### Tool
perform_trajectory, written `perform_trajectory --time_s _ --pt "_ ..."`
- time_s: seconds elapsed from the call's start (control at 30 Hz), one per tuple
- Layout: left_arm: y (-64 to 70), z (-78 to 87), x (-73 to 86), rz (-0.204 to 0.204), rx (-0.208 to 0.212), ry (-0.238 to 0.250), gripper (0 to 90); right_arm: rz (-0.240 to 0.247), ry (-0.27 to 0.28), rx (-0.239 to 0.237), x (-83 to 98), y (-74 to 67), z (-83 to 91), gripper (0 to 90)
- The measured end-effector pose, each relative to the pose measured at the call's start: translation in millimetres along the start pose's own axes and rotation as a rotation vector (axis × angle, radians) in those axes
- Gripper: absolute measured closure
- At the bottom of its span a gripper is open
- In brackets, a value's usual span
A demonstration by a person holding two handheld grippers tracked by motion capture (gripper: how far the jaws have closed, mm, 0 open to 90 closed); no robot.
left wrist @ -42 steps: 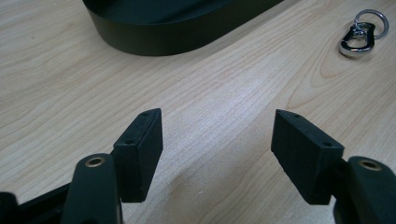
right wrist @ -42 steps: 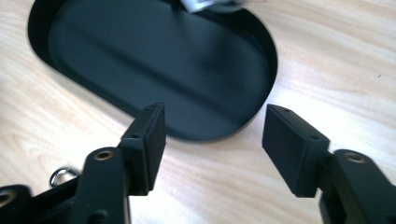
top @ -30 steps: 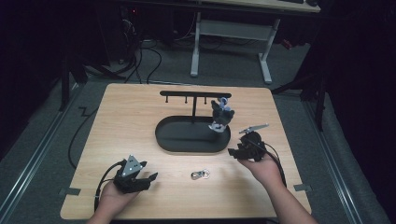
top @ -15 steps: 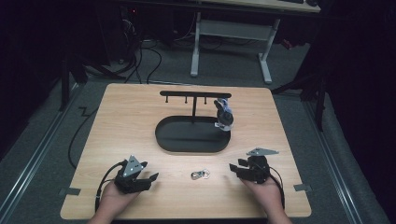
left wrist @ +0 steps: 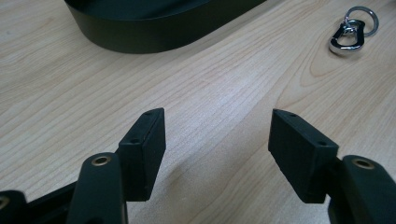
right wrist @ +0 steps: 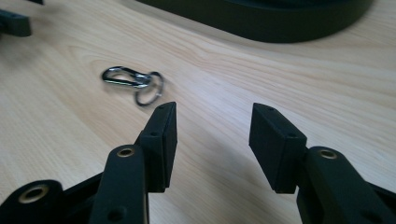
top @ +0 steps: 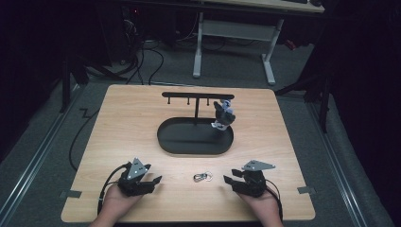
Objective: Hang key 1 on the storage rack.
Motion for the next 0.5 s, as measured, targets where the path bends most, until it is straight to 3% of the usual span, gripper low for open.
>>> perform_trajectory --time_s 0.1,0.23,0.33,0.37,0.5 --pt "0.3 2.6 2.6 0.000 -0.009 -0.003 37.0 0.065 0.018 -0.003 -1.2 -15.2 -8.2 51.8" --pt "0.6 10.4 9.4 0.018 -0.024 -0.007 37.0 0.152 0.016 -0.016 -5.1 -33.9 -20.3 58.8" --pt "0.3 18.9 15.0 0.031 -0.043 -0.008 37.0 0.153 0.008 -0.034 -7.2 -40.1 -27.6 73.4" --pt "0.2 20.2 15.8 0.033 -0.047 -0.008 37.1 0.147 -0.008 -0.056 -8.1 -42.1 -31.2 82.6" --pt "-0.8 27.1 20.6 0.046 -0.063 -0.010 37.1 0.155 -0.059 -0.065 -7.4 -44.1 -42.6 90.0"
Point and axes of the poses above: each handheld gripper's, and its own axes: z roughly backward along the jaws, x roughly out of its underside, y roughly to its right, the point moved 3 cm from there along -z, roughly forward along the jaws, and after that the axes turned 13 degrees about -z, right-handed, at the moved point
